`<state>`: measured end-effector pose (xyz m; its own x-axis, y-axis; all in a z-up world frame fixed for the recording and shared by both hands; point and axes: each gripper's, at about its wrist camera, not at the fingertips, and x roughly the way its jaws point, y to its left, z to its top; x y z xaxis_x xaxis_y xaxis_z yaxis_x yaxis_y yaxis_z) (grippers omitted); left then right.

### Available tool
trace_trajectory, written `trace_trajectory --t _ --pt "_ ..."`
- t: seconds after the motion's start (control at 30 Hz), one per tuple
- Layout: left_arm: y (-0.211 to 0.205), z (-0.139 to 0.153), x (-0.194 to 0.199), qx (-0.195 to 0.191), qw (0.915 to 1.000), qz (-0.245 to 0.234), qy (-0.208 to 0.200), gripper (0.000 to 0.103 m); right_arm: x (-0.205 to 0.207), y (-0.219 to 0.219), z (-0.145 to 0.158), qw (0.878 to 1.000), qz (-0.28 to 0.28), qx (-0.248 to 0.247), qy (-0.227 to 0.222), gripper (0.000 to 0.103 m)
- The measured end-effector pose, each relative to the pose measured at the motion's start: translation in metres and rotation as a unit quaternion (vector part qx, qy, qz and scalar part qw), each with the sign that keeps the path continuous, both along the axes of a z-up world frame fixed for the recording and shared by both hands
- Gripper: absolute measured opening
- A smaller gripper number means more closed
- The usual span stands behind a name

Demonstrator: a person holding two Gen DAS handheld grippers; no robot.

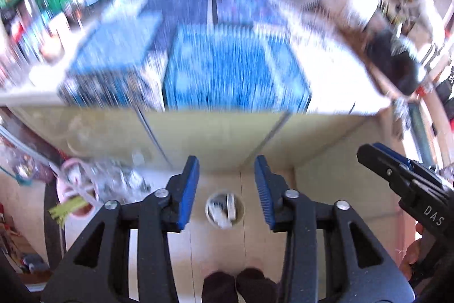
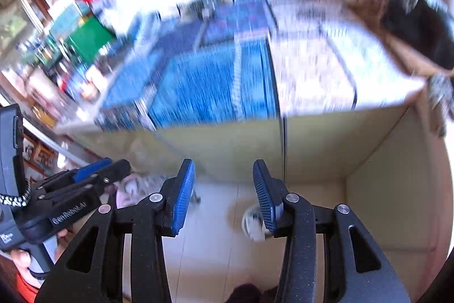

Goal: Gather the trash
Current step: 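Raise both open tools back toward the counter, then grasp the brown bottle with the left tool while the right tool grasps the clear jar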

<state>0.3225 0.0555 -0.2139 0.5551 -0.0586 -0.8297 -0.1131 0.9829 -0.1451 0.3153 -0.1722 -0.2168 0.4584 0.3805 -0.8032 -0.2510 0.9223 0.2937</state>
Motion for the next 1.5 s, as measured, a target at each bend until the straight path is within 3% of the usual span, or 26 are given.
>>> trace_trajectory --t 0.17,0.27,0.5,0.63,0.8,1.0,1.27,1.5 --pt "0.014 0.063 0.01 -0.017 0.9984 0.002 -0.053 0.045 0.015 0.008 0.045 0.999 -0.011 0.005 -0.047 0.039" --pt "0.011 0.094 0.028 -0.004 0.9964 0.014 -0.084 0.052 0.04 0.008 0.07 0.997 -0.01 -0.002 -0.082 0.04" --pt "0.015 0.115 0.115 -0.006 0.9924 0.064 -0.104 0.056 0.12 -0.007 0.107 0.993 0.018 -0.001 -0.116 0.04" --pt "0.023 0.113 0.176 -0.018 0.991 0.101 -0.086 0.056 0.17 -0.011 0.113 0.992 0.052 -0.009 -0.11 0.04" --pt "0.034 0.094 0.24 -0.033 0.9875 0.137 -0.07 0.056 0.232 -0.006 0.099 0.992 0.08 -0.024 -0.099 0.04" --pt "0.053 0.052 0.337 -0.039 0.9891 0.139 -0.03 0.056 0.289 0.001 0.073 0.995 0.074 -0.018 -0.068 0.04" --pt "0.088 -0.024 0.471 -0.056 0.9926 0.102 0.034 0.056 0.342 0.025 0.032 0.999 -0.019 -0.031 -0.029 0.04" --pt "0.105 -0.082 0.54 -0.065 0.9893 0.102 0.081 0.039 0.384 0.048 0.003 0.998 -0.036 -0.045 0.011 0.04"
